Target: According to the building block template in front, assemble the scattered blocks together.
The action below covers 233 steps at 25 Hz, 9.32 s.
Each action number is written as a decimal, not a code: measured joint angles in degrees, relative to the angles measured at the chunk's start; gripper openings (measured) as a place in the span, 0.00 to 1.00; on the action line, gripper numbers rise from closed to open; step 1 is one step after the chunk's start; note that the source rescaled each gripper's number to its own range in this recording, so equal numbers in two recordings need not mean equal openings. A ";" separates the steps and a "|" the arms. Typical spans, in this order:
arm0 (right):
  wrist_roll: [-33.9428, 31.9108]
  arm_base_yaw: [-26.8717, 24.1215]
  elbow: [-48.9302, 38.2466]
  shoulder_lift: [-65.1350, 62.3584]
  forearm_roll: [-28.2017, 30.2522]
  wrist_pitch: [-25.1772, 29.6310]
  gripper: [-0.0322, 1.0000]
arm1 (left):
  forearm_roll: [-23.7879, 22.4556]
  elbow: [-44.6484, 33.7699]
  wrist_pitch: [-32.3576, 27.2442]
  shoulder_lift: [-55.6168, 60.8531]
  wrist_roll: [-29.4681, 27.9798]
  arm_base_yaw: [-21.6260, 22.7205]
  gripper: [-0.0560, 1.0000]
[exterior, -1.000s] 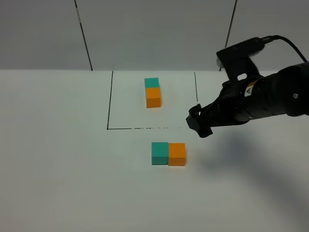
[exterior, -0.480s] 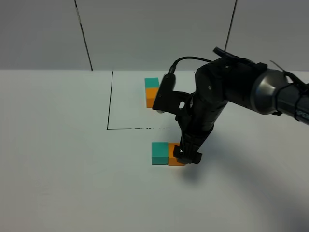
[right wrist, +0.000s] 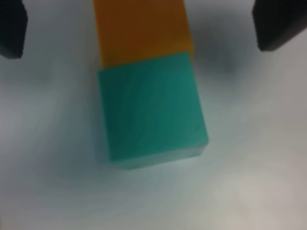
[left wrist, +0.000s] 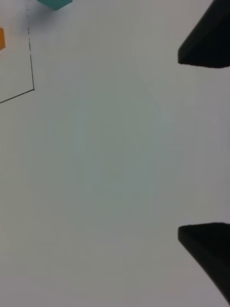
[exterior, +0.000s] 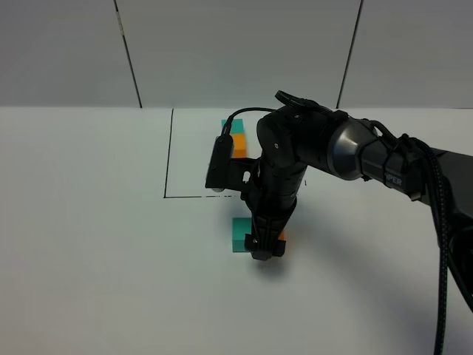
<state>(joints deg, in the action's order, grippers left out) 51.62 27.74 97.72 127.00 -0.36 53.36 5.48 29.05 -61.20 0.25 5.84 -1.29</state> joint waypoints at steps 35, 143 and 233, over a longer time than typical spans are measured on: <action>5.05 1.70 2.75 6.14 -2.36 -0.96 0.74 | 0.00 0.00 0.05 0.00 0.05 0.00 0.47; -81.05 4.66 5.40 5.46 2.16 1.70 0.03 | 0.00 0.00 0.00 0.00 0.05 0.00 0.47; -61.30 -30.33 -69.50 -127.41 1.87 6.87 0.96 | 0.00 0.00 0.01 0.00 0.10 0.00 0.47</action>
<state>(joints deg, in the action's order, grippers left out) -9.68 -2.59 28.22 -0.41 1.51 60.23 5.48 29.05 -61.19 0.25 5.95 -1.29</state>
